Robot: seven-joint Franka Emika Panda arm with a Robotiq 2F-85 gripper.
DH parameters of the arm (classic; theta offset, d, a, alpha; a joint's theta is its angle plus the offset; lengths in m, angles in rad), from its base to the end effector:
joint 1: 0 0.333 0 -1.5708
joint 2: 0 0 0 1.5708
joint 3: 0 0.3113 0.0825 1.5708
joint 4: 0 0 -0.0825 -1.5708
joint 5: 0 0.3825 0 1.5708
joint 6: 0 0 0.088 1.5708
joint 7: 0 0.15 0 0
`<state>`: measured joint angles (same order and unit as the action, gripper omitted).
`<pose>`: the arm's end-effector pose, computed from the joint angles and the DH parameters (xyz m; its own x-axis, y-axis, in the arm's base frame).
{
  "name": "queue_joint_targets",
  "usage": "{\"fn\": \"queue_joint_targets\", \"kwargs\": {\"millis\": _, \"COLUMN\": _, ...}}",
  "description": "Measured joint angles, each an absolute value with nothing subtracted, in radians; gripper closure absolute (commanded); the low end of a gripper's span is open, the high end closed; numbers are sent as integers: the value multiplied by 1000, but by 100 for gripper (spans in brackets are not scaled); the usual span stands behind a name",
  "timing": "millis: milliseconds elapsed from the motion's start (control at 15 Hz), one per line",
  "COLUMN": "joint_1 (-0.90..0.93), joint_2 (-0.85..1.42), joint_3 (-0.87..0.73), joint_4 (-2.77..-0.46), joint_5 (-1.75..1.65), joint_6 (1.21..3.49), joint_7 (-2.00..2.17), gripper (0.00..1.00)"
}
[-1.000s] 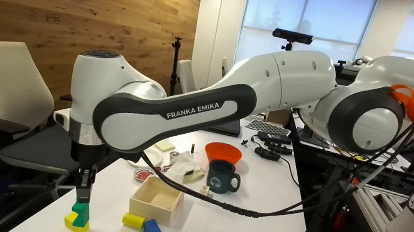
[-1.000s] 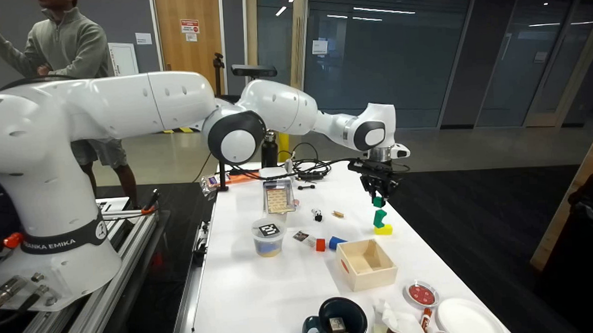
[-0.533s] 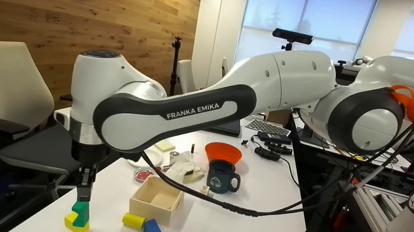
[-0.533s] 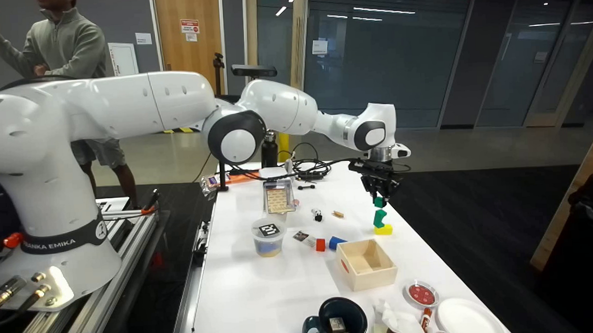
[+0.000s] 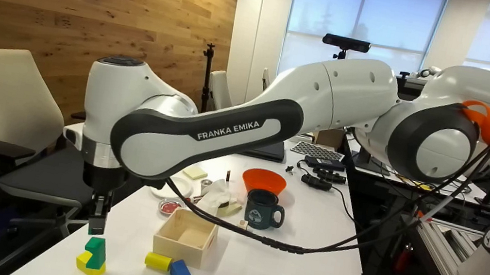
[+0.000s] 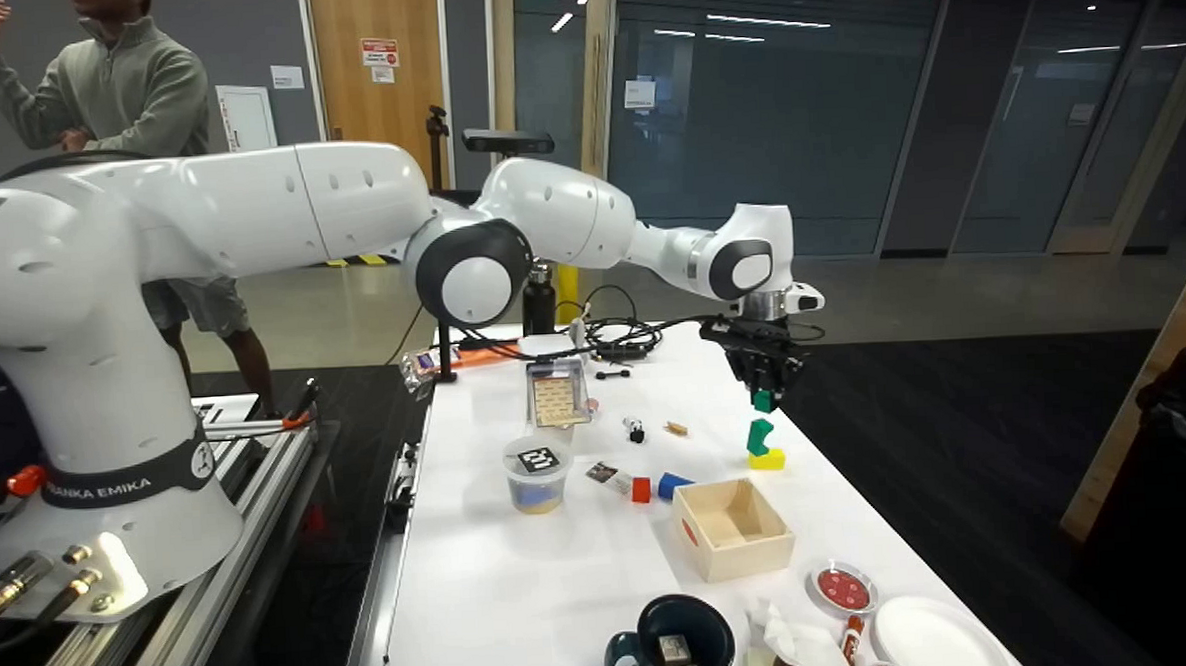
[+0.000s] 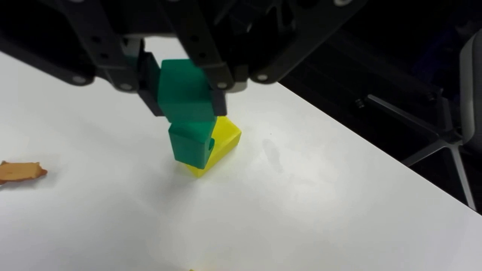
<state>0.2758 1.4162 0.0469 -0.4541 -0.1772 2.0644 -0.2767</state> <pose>0.7949 0.2241 0.1361 0.7950 0.5881 0.1489 0.5654 -0.8072 0.1698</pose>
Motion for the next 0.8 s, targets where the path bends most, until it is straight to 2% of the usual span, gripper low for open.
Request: {"fn": "queue_joint_targets", "kwargs": {"millis": 800, "joint_1": 291, "joint_2": 1414, "joint_3": 45, "joint_4": -455, "joint_5": -177, "joint_6": 2073, "joint_7": -277, "gripper": 91}}
